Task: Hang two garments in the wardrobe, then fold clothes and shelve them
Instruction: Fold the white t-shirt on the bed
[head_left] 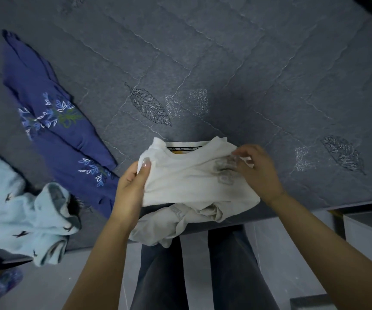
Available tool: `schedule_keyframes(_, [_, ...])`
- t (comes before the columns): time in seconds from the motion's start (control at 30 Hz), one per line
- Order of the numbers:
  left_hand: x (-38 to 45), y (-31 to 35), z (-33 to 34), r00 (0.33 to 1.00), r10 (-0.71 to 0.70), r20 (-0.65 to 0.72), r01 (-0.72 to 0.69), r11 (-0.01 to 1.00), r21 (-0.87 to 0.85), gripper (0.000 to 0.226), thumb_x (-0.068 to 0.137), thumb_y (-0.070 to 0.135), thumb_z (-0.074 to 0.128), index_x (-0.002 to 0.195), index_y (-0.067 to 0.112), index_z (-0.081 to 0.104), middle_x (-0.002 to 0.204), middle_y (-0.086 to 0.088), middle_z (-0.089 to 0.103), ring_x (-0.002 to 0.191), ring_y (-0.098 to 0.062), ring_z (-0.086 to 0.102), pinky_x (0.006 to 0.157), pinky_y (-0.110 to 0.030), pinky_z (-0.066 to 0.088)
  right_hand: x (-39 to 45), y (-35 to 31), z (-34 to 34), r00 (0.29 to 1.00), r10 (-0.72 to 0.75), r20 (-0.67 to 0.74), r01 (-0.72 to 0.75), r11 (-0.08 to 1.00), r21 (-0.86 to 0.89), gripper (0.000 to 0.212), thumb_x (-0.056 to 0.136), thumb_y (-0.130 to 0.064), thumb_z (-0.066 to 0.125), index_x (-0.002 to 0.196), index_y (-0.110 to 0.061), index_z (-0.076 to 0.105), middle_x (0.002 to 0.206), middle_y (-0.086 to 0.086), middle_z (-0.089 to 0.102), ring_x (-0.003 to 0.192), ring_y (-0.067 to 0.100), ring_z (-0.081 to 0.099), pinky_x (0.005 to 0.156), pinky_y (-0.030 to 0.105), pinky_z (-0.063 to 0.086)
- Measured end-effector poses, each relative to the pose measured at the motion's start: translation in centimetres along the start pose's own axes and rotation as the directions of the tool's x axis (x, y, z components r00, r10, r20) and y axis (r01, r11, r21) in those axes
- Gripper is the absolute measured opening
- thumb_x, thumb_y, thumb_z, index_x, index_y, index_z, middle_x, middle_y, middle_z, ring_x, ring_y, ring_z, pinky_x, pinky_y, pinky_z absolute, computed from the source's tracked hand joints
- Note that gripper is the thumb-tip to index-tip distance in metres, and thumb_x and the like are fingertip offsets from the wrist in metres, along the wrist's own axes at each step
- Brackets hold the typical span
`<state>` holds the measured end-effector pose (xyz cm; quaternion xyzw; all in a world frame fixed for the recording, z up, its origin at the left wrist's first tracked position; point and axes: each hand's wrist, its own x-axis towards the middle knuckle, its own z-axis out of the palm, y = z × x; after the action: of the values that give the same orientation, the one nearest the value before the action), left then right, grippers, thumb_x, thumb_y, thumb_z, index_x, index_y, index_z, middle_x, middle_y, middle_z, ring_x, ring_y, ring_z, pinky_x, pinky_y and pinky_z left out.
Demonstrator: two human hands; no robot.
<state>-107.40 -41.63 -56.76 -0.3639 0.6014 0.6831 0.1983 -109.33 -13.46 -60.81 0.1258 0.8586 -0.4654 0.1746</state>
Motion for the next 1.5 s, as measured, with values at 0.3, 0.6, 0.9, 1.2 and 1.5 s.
schedule_keyframes(0.3, [-2.9,-4.6,-5.8,0.942,-0.061,-0.329,0.081,0.996,0.047,0.019,0.096,0.035,0.057,0.1,0.021,0.069,0.092,0.002,0.071,0.087,-0.019,0.064,0.074,-0.034,0.053,-1.6,-0.1,1.9,0.998,-0.067,-0.003,0.066,0.988,-0.138,0.016,0.09,0.001,0.061,0.104,-0.003,0.068,0.11,0.01,0.062,0.107,0.023,0.054,0.092,0.013,0.036])
schedule_keyframes(0.6, [-3.8,-3.0,-8.5,0.982,0.034,-0.185,-0.015,0.995,0.101,0.026,0.094,0.037,0.057,0.107,0.019,0.069,0.103,-0.005,0.073,0.094,-0.02,0.068,0.079,-0.036,0.054,5.7,-0.8,5.3,0.894,0.374,0.249,-0.388,0.922,0.008,0.042,0.092,-0.031,0.065,0.126,-0.008,0.057,0.112,0.006,0.058,0.099,0.018,0.055,0.078,0.021,0.045])
schedule_keyframes(0.9, [-3.9,4.5,-9.0,0.975,0.205,-0.088,-0.189,0.969,0.156,0.02,0.098,0.029,0.055,0.101,0.018,0.071,0.108,-0.012,0.072,0.098,-0.021,0.065,0.089,-0.042,0.05,4.5,-7.0,0.7,0.97,0.225,0.088,-0.241,0.896,0.373,0.03,0.099,-0.022,0.054,0.07,-0.018,0.049,0.069,-0.001,0.044,0.063,0.01,0.041,0.058,0.022,0.036])
schedule_keyframes(1.2, [-8.3,21.2,-0.7,0.859,0.429,0.278,-0.495,0.834,0.244,0.018,0.095,0.035,0.059,0.095,0.025,0.073,0.093,0.004,0.074,0.084,-0.009,0.067,0.071,-0.019,0.052,-5.8,-17.4,-20.5,0.942,-0.071,-0.329,0.186,0.924,0.333,0.025,0.102,-0.026,0.048,0.078,-0.028,0.053,0.064,-0.013,0.052,0.057,0.001,0.043,0.049,0.016,0.036])
schedule_keyframes(1.5, [-18.8,41.1,12.2,0.49,0.656,0.574,-0.841,0.53,0.113,0.016,0.094,0.028,0.061,0.093,0.017,0.073,0.083,0.007,0.07,0.076,-0.007,0.06,0.063,-0.02,0.046,-17.6,-27.1,-37.3,0.746,-0.275,-0.606,0.366,0.93,0.028,0.022,0.101,-0.04,0.045,0.083,-0.028,0.051,0.072,-0.011,0.052,0.067,0.005,0.044,0.063,0.018,0.04])
